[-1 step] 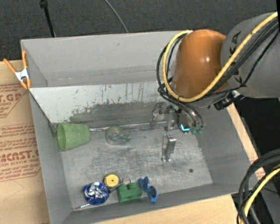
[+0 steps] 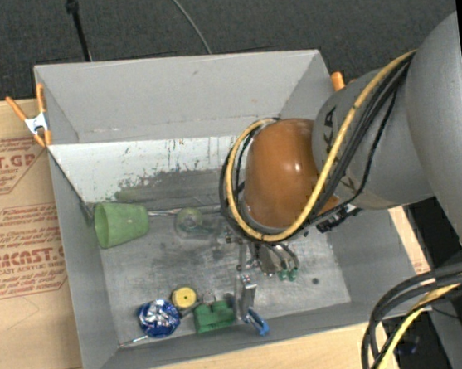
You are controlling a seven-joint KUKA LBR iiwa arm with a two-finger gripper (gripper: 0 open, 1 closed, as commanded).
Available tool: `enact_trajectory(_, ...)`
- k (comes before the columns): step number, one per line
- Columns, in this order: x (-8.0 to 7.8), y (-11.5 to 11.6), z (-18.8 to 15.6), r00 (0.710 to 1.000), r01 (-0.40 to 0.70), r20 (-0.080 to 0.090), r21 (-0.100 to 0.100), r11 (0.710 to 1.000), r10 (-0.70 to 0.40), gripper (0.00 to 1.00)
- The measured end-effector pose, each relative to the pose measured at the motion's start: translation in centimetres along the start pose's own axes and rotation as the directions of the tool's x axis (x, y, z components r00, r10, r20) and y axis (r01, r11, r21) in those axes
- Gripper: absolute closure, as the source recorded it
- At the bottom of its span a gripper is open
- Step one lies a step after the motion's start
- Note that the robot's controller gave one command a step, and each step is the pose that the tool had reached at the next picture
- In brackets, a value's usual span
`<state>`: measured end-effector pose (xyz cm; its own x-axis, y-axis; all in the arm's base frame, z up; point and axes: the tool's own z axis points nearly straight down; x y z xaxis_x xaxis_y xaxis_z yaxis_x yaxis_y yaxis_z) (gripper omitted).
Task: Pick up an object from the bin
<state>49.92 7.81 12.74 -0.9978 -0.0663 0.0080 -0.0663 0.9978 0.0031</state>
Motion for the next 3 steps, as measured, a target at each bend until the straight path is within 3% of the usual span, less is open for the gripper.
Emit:
enact_trajectory(1,1.4,2.6,4.1,0.999,-0.032,0.004,0.001,0.999,0.032,0.0)
enact_trajectory(2,1.3,2.4,3.9,0.999,-0.034,0.006,0.002,0.999,0.034,1.0)
enact_trajectory(3,1.5,5.2,-7.8,1.0,-0.017,0.017,0.0,1.0,0.017,1.0)
